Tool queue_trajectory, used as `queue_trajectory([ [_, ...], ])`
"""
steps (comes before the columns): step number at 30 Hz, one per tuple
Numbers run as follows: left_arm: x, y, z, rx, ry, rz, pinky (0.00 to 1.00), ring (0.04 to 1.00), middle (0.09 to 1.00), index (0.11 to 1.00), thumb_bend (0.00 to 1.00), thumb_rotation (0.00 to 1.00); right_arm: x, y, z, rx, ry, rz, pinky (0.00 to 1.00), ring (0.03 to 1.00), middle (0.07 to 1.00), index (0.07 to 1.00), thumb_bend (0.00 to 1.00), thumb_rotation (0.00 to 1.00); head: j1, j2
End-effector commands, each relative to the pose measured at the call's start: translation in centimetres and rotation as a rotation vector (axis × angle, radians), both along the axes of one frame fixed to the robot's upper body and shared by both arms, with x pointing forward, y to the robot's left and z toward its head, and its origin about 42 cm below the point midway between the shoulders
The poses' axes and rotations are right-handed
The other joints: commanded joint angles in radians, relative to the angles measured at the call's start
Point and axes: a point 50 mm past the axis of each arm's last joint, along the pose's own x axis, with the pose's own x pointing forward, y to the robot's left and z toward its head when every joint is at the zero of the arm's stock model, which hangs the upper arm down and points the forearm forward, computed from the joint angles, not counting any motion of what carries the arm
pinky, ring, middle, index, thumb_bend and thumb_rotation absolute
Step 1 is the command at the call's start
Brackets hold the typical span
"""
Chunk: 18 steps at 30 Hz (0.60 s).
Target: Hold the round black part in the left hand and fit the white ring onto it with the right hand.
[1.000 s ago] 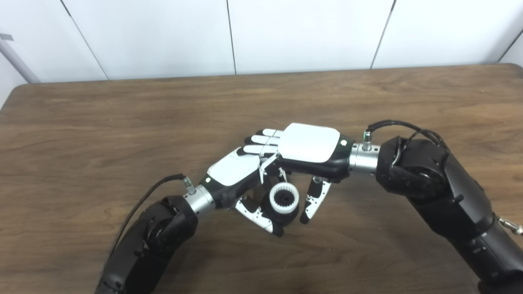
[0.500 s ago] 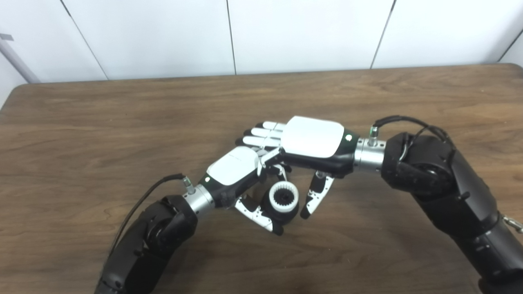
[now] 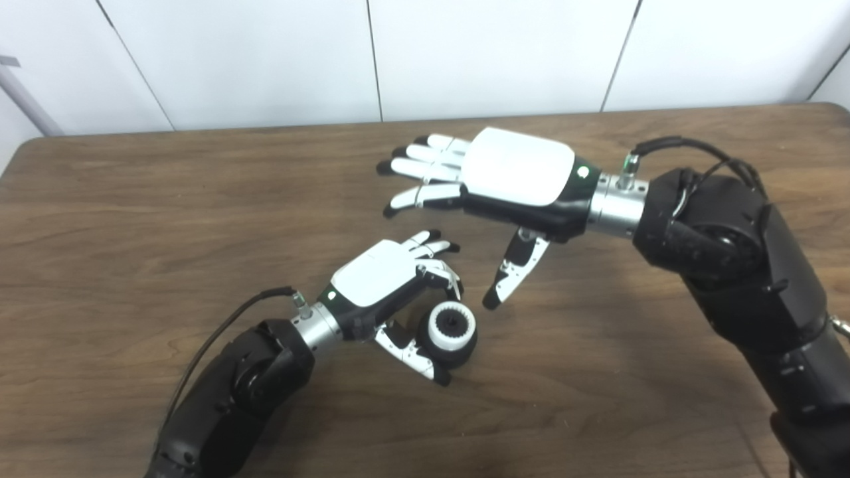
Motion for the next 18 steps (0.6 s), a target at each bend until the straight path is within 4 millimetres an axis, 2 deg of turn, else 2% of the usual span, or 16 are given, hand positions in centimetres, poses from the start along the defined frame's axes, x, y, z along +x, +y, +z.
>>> queue_trajectory([
  [1, 0.7, 1.2, 0.0, 0.06, -0.03, 0.01, 1.0, 0.919, 0.695, 0.482, 0.52, 0.06, 0.1, -0.1, 2.5, 0.064, -0.079, 0.012, 1.0, 1.0, 1.0, 0.843, 1.0, 0.32, 0.001, 0.001],
  [8, 0.9, 2.0, -0.9, 0.087, -0.025, 0.016, 1.0, 0.919, 0.705, 0.482, 0.52, 0.06, 0.1, -0.8, 3.9, 0.127, -0.098, -0.009, 1.0, 1.0, 0.999, 0.825, 1.0, 0.28, -0.005, 0.002],
  [14, 1.1, 2.1, -1.5, 0.14, -0.021, 0.011, 1.0, 0.932, 0.743, 0.492, 0.52, 0.07, 0.0, -1.2, 4.1, 0.118, -0.094, -0.025, 1.0, 1.0, 1.0, 0.822, 1.0, 0.26, -0.01, 0.003],
  [15, 1.1, 2.2, -1.5, 0.147, -0.016, 0.01, 1.0, 0.933, 0.754, 0.551, 0.76, 0.11, 0.0, -1.3, 4.2, 0.112, -0.091, -0.031, 1.0, 1.0, 1.0, 0.826, 1.0, 0.26, -0.01, 0.003],
  [16, 1.1, 2.2, -1.6, 0.155, -0.014, 0.011, 1.0, 0.938, 0.772, 0.597, 0.88, 0.14, 0.0, -1.3, 4.2, 0.109, -0.089, -0.037, 1.0, 1.0, 1.0, 0.83, 1.0, 0.26, -0.011, 0.001],
  [17, 1.2, 2.2, -1.7, 0.161, -0.013, 0.013, 1.0, 0.948, 0.806, 0.657, 0.95, 0.18, 0.0, -1.4, 4.2, 0.107, -0.088, -0.043, 1.0, 1.0, 1.0, 0.833, 1.0, 0.26, -0.01, 0.001],
  [18, 1.2, 2.2, -1.8, 0.169, -0.01, 0.017, 1.0, 0.956, 0.833, 0.694, 0.98, 0.2, 0.0, -1.5, 4.1, 0.106, -0.088, -0.048, 1.0, 1.0, 1.0, 0.835, 1.0, 0.27, -0.01, 0.001],
])
